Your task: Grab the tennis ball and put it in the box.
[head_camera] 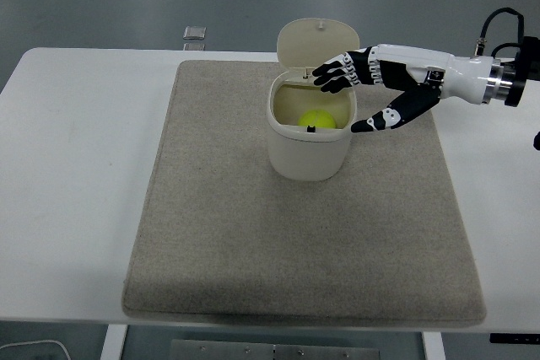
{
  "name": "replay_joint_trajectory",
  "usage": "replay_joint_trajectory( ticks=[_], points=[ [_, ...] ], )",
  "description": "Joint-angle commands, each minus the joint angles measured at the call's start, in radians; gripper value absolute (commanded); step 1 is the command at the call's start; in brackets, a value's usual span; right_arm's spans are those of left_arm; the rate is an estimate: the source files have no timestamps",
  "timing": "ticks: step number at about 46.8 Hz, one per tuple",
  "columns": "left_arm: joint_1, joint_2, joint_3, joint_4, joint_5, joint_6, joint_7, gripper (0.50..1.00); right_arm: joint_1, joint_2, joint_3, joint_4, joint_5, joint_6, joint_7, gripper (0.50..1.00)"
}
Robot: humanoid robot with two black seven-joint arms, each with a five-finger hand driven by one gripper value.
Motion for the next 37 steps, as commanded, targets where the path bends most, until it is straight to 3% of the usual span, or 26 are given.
replay_joint_trajectory(
  ticks=[1,15,28,37],
  points=[
    [0.000,0.000,0.000,0.000,0.000,0.000,0.000,0.992,-0.005,-0.015,-0.005,-0.008,0.026,0.014,0.000,0.858],
    [0.000,0.000,0.000,0.000,0.000,0.000,0.000,0.992,-0.064,-0.026,-0.005,-0.112,0.246,0.005,-0.086,0.858],
    [0.000,0.000,0.000,0.001,0.000,0.000,0.000,0.992,-0.115,-0.018,-0.002,-0.232,0.447,-0.015,-0.088,0.858],
    [0.000,0.000,0.000,-0.001,0.000,0.000,0.000,0.992,-0.161,0.002,0.003,-0.300,0.577,-0.073,-0.095,0.858]
  ],
)
